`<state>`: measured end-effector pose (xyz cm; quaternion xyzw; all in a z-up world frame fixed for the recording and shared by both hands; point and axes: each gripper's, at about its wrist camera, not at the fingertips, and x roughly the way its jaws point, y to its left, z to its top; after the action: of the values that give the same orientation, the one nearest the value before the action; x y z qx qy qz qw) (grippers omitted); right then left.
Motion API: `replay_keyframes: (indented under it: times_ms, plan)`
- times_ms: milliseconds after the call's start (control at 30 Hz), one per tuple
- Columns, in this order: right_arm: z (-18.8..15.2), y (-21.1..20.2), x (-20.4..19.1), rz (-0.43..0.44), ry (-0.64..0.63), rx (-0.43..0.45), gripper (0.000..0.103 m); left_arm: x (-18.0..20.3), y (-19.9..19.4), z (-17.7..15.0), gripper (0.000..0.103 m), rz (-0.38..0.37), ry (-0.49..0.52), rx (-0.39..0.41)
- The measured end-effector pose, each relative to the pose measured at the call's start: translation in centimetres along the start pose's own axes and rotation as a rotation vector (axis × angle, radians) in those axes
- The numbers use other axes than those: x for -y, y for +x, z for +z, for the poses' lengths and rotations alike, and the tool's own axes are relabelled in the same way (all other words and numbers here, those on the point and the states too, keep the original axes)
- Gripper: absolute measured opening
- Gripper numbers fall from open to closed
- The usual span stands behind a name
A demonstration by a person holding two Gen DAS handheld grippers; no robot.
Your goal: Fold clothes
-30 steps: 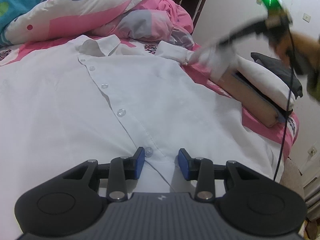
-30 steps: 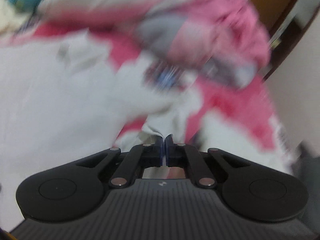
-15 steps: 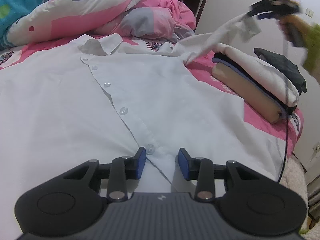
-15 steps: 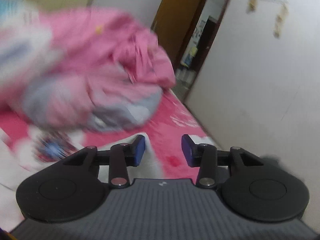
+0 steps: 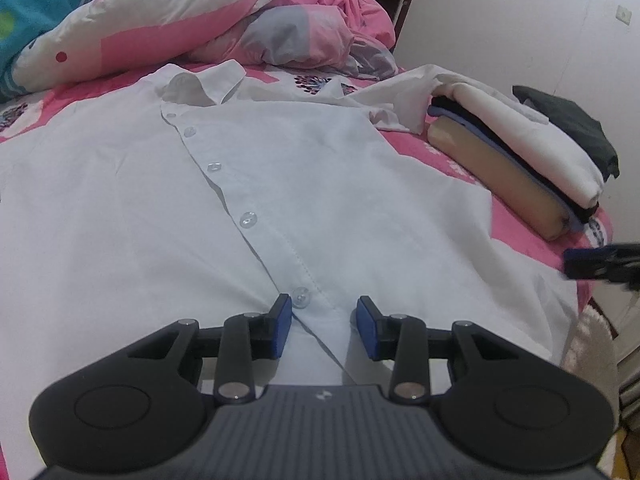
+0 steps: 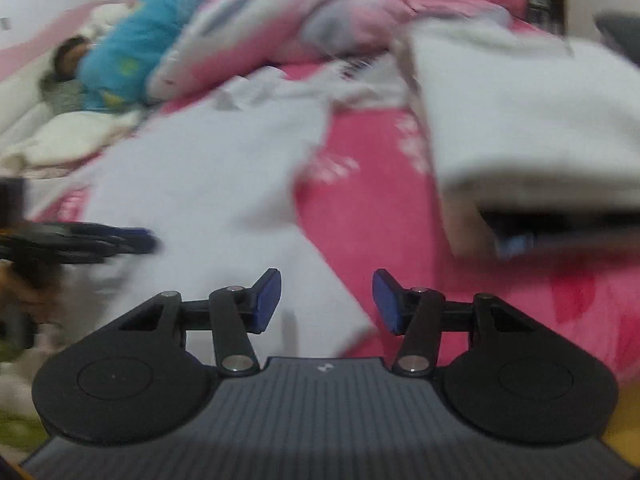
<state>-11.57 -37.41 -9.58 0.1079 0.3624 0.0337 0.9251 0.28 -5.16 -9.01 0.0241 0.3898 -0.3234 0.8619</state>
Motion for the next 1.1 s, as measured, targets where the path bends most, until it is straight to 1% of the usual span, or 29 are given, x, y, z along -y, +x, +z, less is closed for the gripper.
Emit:
replay_keyframes:
  times_ms: [67, 100, 133, 200, 300, 400, 567, 667, 767, 867, 1000, 1100]
  plan:
    - [-0.6, 0.8, 0.5, 0.007, 0.002, -0.004, 0.05, 0.2, 0.0, 0.0, 0.038, 0.011, 0.01, -0.002]
    - [-0.9, 1.1, 0.8, 0.011, 0.004, -0.006, 0.046, 0.3, 0.1, 0.0, 0.038, 0.017, 0.013, -0.003]
    - [-1.1, 1.0, 0.8, 0.014, 0.005, -0.007, 0.027, 0.4, 0.1, 0.0, 0.038, 0.023, 0.016, -0.003]
    - [-1.2, -0.3, 0.3, 0.02, 0.006, -0.01, 0.001, 0.6, 0.0, 0.0, 0.038, 0.03, 0.015, -0.005]
    - [-2.1, -2.6, 0.7, 0.058, 0.103, 0.013, 0.0, 0.8, -0.1, 0.0, 0.038, 0.042, 0.012, -0.009]
    - [-3.4, -4.4, 1.0, 0.071, 0.194, 0.035, 0.0, 1.0, -0.1, 0.0, 0.038, 0.051, 0.011, -0.012]
    - [-6.3, -3.2, 2.0, 0.052, 0.314, 0.029, 0.001, 1.0, -0.1, 0.0, 0.038, 0.059, 0.025, -0.015]
    - [-6.4, -3.5, 2.1, 0.045, 0.342, 0.06, 0.004, 1.1, -0.2, 0.0, 0.038, 0.061, 0.027, -0.016]
    - [-5.8, -5.0, 1.4, -0.024, 0.275, 0.117, 0.011, 1.3, -0.5, 0.1, 0.038, 0.069, 0.027, -0.009]
    - [-4.2, -6.4, 0.1, -0.035, 0.201, 0.167, 0.013, 1.3, -1.9, 0.2, 0.038, 0.094, 0.023, 0.026]
    - [-0.2, -7.6, -3.1, 0.006, 0.087, 0.247, 0.013, 0.6, -4.7, 1.4, 0.038, 0.089, 0.002, 0.097]
    - [4.1, -7.1, -5.7, 0.067, -0.011, 0.311, 0.013, 0.3, -6.1, 3.2, 0.038, 0.085, 0.003, 0.147]
